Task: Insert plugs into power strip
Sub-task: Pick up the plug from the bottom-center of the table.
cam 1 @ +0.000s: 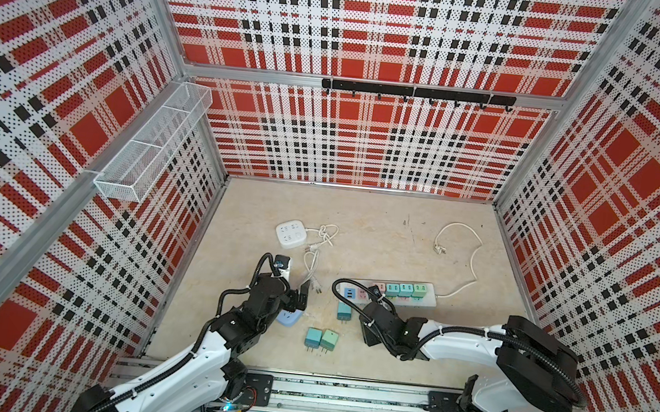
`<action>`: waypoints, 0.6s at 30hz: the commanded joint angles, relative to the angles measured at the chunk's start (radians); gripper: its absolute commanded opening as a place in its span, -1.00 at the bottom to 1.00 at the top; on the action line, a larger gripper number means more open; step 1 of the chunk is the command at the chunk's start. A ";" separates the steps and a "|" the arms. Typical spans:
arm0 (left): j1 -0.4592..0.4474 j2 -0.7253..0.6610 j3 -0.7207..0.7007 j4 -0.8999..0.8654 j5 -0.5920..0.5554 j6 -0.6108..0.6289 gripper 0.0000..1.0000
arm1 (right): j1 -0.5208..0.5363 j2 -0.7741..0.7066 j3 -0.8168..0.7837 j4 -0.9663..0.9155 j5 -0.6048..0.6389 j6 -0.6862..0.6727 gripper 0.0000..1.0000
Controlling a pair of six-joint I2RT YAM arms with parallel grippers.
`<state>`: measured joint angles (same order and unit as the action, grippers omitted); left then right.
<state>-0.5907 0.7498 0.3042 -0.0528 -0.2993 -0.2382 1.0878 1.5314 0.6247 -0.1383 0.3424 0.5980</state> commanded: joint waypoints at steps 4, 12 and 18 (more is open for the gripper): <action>-0.005 -0.009 0.021 0.002 -0.003 -0.007 0.99 | 0.001 0.036 -0.008 0.033 -0.059 0.003 0.04; -0.008 -0.001 0.023 0.002 -0.013 -0.012 0.99 | 0.001 0.001 -0.026 0.081 -0.066 -0.022 -0.33; -0.010 -0.002 0.023 0.002 -0.012 -0.015 0.99 | 0.001 -0.124 -0.051 0.110 -0.039 -0.070 -0.51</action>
<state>-0.5926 0.7509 0.3042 -0.0528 -0.2974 -0.2382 1.0874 1.4738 0.5858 -0.0654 0.2916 0.5610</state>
